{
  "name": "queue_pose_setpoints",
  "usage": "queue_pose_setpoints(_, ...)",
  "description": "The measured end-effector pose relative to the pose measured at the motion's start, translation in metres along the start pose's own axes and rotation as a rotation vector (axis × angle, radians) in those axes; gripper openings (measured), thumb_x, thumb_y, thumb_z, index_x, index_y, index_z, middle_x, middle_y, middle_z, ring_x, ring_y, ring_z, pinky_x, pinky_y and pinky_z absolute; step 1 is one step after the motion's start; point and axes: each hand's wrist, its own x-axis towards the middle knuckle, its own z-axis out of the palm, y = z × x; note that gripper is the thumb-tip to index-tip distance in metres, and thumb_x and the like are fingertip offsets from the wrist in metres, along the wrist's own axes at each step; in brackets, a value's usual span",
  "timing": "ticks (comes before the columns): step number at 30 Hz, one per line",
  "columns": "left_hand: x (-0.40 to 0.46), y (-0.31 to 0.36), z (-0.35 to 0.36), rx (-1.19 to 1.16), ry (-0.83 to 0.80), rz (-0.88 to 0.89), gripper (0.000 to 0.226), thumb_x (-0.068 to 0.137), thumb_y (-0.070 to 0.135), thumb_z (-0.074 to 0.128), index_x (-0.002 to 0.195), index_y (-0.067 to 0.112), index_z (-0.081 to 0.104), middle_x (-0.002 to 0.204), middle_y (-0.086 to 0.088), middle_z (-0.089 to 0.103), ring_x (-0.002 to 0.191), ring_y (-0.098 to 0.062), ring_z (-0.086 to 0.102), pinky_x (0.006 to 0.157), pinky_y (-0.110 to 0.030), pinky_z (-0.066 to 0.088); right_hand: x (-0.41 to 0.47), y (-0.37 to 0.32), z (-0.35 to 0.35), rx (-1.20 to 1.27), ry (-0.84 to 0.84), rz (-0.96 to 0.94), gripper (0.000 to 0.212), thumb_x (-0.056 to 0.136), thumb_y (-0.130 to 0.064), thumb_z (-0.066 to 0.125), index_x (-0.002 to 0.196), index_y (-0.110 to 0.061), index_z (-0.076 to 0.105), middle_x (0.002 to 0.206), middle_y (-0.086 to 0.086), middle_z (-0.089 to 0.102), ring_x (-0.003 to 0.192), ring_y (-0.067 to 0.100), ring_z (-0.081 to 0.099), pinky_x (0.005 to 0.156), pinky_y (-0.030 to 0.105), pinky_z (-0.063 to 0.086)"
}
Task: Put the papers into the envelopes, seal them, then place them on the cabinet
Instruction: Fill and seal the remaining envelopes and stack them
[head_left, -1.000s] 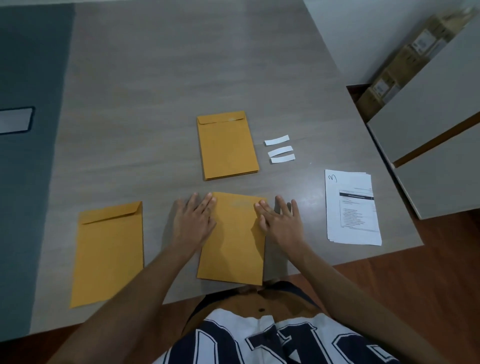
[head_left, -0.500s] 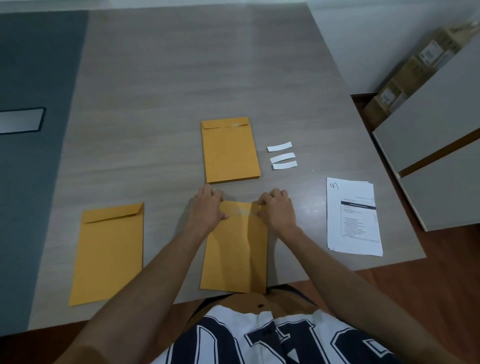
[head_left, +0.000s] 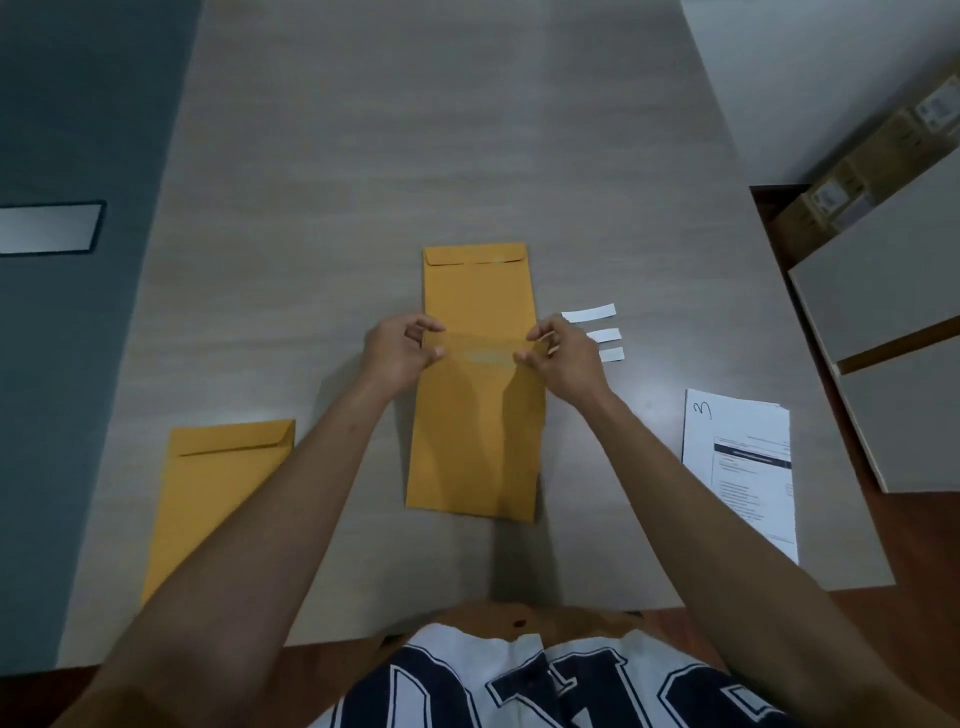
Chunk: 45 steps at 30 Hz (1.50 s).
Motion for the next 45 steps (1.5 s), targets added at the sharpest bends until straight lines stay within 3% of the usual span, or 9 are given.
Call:
queue_pose_setpoints(4, 0.059, 0.015, -0.003, -0.004, 0.112, 0.007, 0.027, 0.076, 0.011, 0.081, 0.103, 0.013, 0.073, 0.071, 0.006, 0.049, 0.070, -0.013, 0.049, 0.067, -0.021, 0.041, 0.061, -0.027, -0.005, -0.021, 0.077, -0.031, 0.027, 0.077, -0.019, 0.081, 0.098, -0.011, 0.067, 0.088, 0.000, 0.058, 0.076, 0.014, 0.051, 0.070, 0.029, 0.045)
queue_pose_setpoints(8, 0.111, 0.024, 0.002, -0.010, 0.165, -0.001, 0.028, 0.074, 0.009, 0.082, 0.101, 0.013, 0.074, 0.066, 0.006, 0.048, 0.061, -0.010, 0.046, 0.066, -0.023, 0.041, 0.119, -0.038, -0.001, -0.061, 0.119, -0.035, 0.028, 0.075, -0.017, 0.082, 0.098, -0.010, 0.068, 0.091, 0.003, 0.057, 0.079, 0.015, 0.050, 0.066, 0.022, 0.036)
queue_pose_setpoints(12, 0.150, 0.025, 0.012, 0.077, 0.159, -0.005, 0.027, 0.074, 0.010, 0.081, 0.100, 0.014, 0.074, 0.075, -0.002, 0.056, 0.070, -0.015, 0.052, 0.068, -0.024, 0.043, 0.164, -0.032, 0.013, -0.106, 0.129, -0.011, 0.028, 0.075, -0.017, 0.081, 0.099, -0.014, 0.066, 0.106, 0.013, 0.060, 0.087, 0.016, 0.050, 0.074, 0.021, 0.036)
queue_pose_setpoints(22, 0.182, 0.005, 0.028, 0.147, 0.172, -0.079, 0.028, 0.076, 0.015, 0.079, 0.103, 0.019, 0.072, 0.107, -0.009, 0.064, 0.082, -0.013, 0.057, 0.075, -0.016, 0.040, 0.189, -0.017, 0.030, -0.156, 0.116, -0.140, 0.025, 0.084, -0.012, 0.070, 0.108, -0.008, 0.064, 0.109, 0.006, 0.047, 0.096, 0.016, 0.048, 0.085, 0.019, 0.038)
queue_pose_setpoints(25, 0.173, 0.007, 0.028, 0.182, 0.230, 0.033, 0.032, 0.078, 0.005, 0.073, 0.108, 0.014, 0.067, 0.113, -0.010, 0.052, 0.093, -0.017, 0.055, 0.081, -0.016, 0.040, 0.186, -0.011, 0.037, -0.281, 0.208, -0.280, 0.016, 0.084, -0.007, 0.066, 0.100, -0.007, 0.065, 0.105, 0.009, 0.052, 0.100, 0.024, 0.048, 0.082, 0.028, 0.043)
queue_pose_setpoints(28, 0.153, 0.006, 0.037, 0.354, 0.192, 0.290, 0.027, 0.085, -0.001, 0.055, 0.107, 0.012, 0.067, 0.104, -0.011, 0.055, 0.098, -0.026, 0.054, 0.079, -0.033, 0.043, 0.178, -0.004, 0.045, -0.480, 0.243, -0.501, 0.021, 0.083, 0.003, 0.056, 0.095, -0.007, 0.069, 0.093, 0.011, 0.060, 0.088, 0.030, 0.054, 0.071, 0.039, 0.048)
queue_pose_setpoints(31, 0.140, -0.005, 0.045, 0.571, 0.145, 0.427, 0.035, 0.087, 0.018, 0.057, 0.121, 0.015, 0.065, 0.112, -0.013, 0.057, 0.104, -0.032, 0.056, 0.083, -0.041, 0.044, 0.166, 0.004, 0.050, -0.573, 0.193, -0.552, 0.023, 0.088, -0.006, 0.053, 0.104, -0.010, 0.068, 0.098, 0.009, 0.063, 0.087, 0.028, 0.057, 0.073, 0.042, 0.050)
queue_pose_setpoints(36, 0.136, -0.007, 0.043, 0.687, 0.000, 0.379, 0.093, 0.067, 0.078, 0.062, 0.138, 0.019, 0.049, 0.131, -0.008, 0.047, 0.125, -0.026, 0.044, 0.100, -0.042, 0.038, 0.158, 0.012, 0.048, -0.669, 0.116, -0.593, 0.047, 0.096, -0.042, 0.048, 0.126, -0.009, 0.061, 0.117, 0.008, 0.062, 0.103, 0.025, 0.056, 0.093, 0.033, 0.047)
queue_pose_setpoints(45, 0.132, 0.001, 0.039, 0.846, -0.059, 0.336, 0.100, 0.070, 0.082, 0.053, 0.146, 0.021, 0.036, 0.139, -0.006, 0.041, 0.131, -0.024, 0.039, 0.100, -0.045, 0.032, 0.162, -0.004, 0.042, -0.802, -0.041, -0.539, 0.052, 0.096, -0.045, 0.047, 0.131, -0.008, 0.056, 0.122, 0.012, 0.063, 0.110, 0.028, 0.054, 0.098, 0.036, 0.043)
